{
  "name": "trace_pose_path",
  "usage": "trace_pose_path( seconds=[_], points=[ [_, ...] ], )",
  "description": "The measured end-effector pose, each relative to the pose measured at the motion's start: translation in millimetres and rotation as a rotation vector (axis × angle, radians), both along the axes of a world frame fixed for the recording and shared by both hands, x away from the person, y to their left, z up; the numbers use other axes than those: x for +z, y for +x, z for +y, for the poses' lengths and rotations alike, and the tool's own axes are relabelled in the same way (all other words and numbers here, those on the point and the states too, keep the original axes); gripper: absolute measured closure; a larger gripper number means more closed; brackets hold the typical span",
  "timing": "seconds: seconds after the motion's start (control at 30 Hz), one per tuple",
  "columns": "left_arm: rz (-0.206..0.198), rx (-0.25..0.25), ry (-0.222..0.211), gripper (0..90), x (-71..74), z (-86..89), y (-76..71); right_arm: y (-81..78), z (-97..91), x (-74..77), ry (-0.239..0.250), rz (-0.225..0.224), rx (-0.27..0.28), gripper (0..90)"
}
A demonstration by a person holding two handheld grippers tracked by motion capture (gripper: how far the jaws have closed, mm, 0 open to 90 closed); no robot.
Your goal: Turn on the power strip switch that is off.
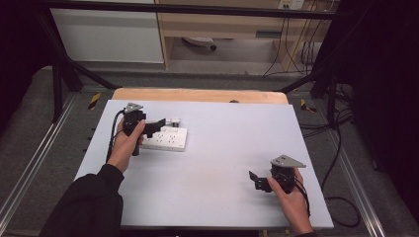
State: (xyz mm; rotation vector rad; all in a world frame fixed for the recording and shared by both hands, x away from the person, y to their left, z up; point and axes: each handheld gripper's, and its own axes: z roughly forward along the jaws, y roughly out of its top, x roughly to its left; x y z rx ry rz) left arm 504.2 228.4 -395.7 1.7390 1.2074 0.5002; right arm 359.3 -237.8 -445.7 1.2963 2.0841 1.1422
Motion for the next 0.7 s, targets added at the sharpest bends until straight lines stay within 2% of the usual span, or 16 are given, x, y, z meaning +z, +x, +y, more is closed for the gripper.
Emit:
trace_pose_path(
  seconds=[0.3,0.7],
  points=[
    [-0.010,-0.005,-0.029,9.6,10.7,5.5,-7.8,1.1,0.9,-1.0,-0.004,0.007,0.005,2.6],
    [-0.032,-0.070,-0.035,9.7,25.8,12.4,-27.8,1.8,1.8,-1.3,-0.012,-0.002,0.008,2.5]
  ],
)
